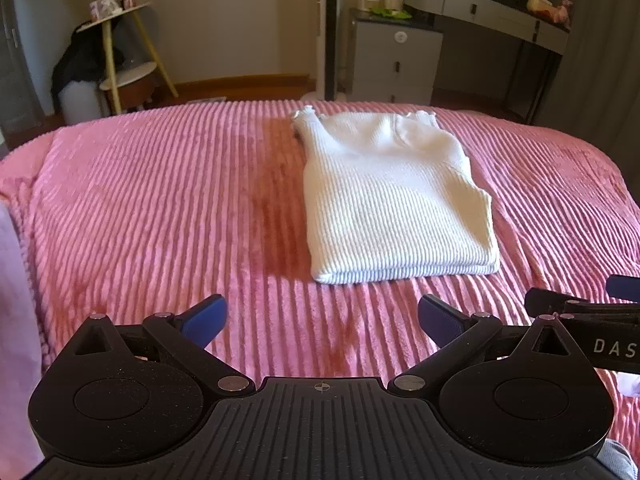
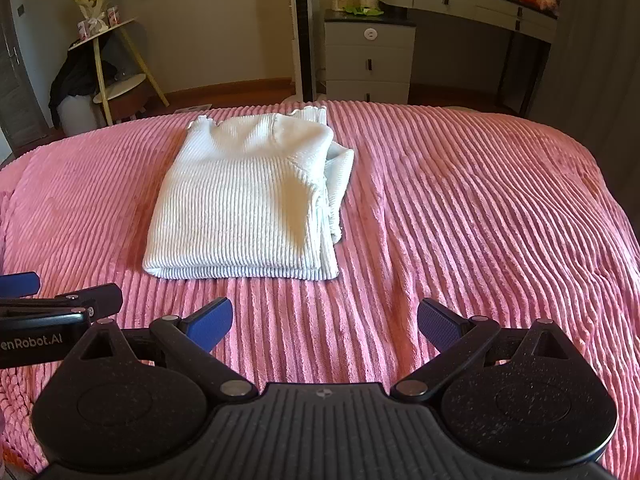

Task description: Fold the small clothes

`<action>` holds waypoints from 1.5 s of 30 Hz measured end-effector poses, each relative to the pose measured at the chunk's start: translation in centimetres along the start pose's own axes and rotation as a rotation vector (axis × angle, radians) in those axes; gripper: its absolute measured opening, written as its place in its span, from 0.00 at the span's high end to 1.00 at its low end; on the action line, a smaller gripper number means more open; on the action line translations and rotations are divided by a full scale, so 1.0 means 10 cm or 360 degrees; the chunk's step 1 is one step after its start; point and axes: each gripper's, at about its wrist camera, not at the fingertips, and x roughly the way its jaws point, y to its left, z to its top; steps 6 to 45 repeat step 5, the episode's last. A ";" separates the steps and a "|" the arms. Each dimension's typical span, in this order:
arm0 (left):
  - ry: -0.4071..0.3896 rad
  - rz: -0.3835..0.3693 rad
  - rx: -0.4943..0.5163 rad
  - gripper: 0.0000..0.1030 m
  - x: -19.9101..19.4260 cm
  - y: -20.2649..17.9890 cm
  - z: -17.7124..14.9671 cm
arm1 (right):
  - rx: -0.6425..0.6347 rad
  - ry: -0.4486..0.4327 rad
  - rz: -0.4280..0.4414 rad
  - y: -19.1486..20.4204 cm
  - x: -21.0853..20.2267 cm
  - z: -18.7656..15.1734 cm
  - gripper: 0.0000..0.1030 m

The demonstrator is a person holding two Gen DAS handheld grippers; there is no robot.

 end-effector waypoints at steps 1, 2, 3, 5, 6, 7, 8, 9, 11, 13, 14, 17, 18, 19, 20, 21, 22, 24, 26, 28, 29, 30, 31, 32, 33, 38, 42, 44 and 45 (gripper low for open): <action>0.0000 0.0005 0.0004 0.00 0.00 0.00 0.00 | -0.0001 -0.0002 0.0002 0.00 -0.01 0.00 0.04; 0.0001 0.0008 0.0008 0.00 -0.01 0.00 0.00 | -0.0004 -0.0002 0.0001 0.01 -0.01 0.00 0.04; 0.0001 0.0007 0.0011 0.00 -0.01 0.00 0.00 | -0.0006 -0.0002 -0.0001 0.01 -0.02 0.00 0.04; -0.0001 0.0005 0.0014 0.00 -0.02 0.00 -0.01 | -0.0011 -0.0007 0.0001 0.02 -0.03 0.00 0.04; -0.0001 0.0005 0.0014 0.00 -0.02 0.00 -0.01 | -0.0011 -0.0007 0.0001 0.02 -0.03 0.00 0.04; -0.0001 0.0005 0.0014 0.00 -0.02 0.00 -0.01 | -0.0011 -0.0007 0.0001 0.02 -0.03 0.00 0.04; -0.0001 0.0005 0.0014 0.00 -0.02 0.00 -0.01 | -0.0011 -0.0007 0.0001 0.02 -0.03 0.00 0.04; -0.0001 0.0005 0.0014 0.00 -0.02 0.00 -0.01 | -0.0011 -0.0007 0.0001 0.02 -0.03 0.00 0.04; -0.0001 0.0005 0.0014 0.00 -0.02 0.00 -0.01 | -0.0011 -0.0007 0.0001 0.02 -0.03 0.00 0.04; -0.0001 0.0005 0.0014 0.00 -0.02 0.00 -0.01 | -0.0011 -0.0007 0.0001 0.02 -0.03 0.00 0.04; -0.0001 0.0005 0.0014 0.00 -0.02 0.00 -0.01 | -0.0011 -0.0007 0.0001 0.02 -0.03 0.00 0.04; -0.0001 0.0005 0.0014 0.00 -0.02 0.00 -0.01 | -0.0011 -0.0007 0.0001 0.02 -0.03 0.00 0.04; -0.0001 0.0005 0.0014 0.00 -0.02 0.00 -0.01 | -0.0011 -0.0007 0.0001 0.02 -0.03 0.00 0.04; -0.0001 0.0005 0.0014 0.00 -0.02 0.00 -0.01 | -0.0011 -0.0007 0.0001 0.02 -0.03 0.00 0.04; -0.0001 0.0005 0.0014 0.00 -0.02 0.00 -0.01 | -0.0011 -0.0007 0.0001 0.02 -0.03 0.00 0.04; -0.0001 0.0005 0.0014 0.00 -0.02 0.00 -0.01 | -0.0011 -0.0007 0.0001 0.02 -0.03 0.00 0.04; -0.0001 0.0005 0.0014 0.00 -0.02 0.00 -0.01 | -0.0011 -0.0007 0.0001 0.02 -0.03 0.00 0.04; -0.0001 0.0005 0.0014 0.00 -0.02 0.00 -0.01 | -0.0011 -0.0007 0.0001 0.02 -0.03 0.00 0.04; -0.0001 0.0005 0.0014 0.00 -0.02 0.00 -0.01 | -0.0011 -0.0007 0.0001 0.02 -0.03 0.00 0.04; -0.0001 0.0005 0.0014 0.00 -0.02 0.00 -0.01 | -0.0011 -0.0007 0.0001 0.02 -0.03 0.00 0.04; -0.0001 0.0005 0.0014 0.00 -0.02 0.00 -0.01 | -0.0011 -0.0007 0.0001 0.02 -0.03 0.00 0.04; -0.0001 0.0005 0.0014 0.00 -0.02 0.00 -0.01 | -0.0011 -0.0007 0.0001 0.02 -0.03 0.00 0.04; -0.0001 0.0005 0.0014 0.00 -0.02 0.00 -0.01 | -0.0011 -0.0007 0.0001 0.02 -0.03 0.00 0.04; -0.0001 0.0005 0.0014 0.00 -0.02 0.00 -0.01 | -0.0011 -0.0007 0.0001 0.02 -0.03 0.00 0.04; -0.0001 0.0005 0.0014 0.00 -0.02 0.00 -0.01 | -0.0011 -0.0007 0.0001 0.02 -0.03 0.00 0.04; -0.0001 0.0005 0.0014 0.00 -0.02 0.00 -0.01 | -0.0011 -0.0007 0.0001 0.02 -0.03 0.00 0.04; -0.0001 0.0005 0.0014 0.00 -0.02 0.00 -0.01 | -0.0011 -0.0007 0.0001 0.02 -0.03 0.00 0.04; -0.0001 0.0005 0.0014 0.00 -0.02 0.00 -0.01 | -0.0011 -0.0007 0.0001 0.02 -0.03 0.00 0.04; -0.0001 0.0005 0.0014 0.00 -0.02 0.00 -0.01 | -0.0011 -0.0007 0.0001 0.02 -0.03 0.00 0.04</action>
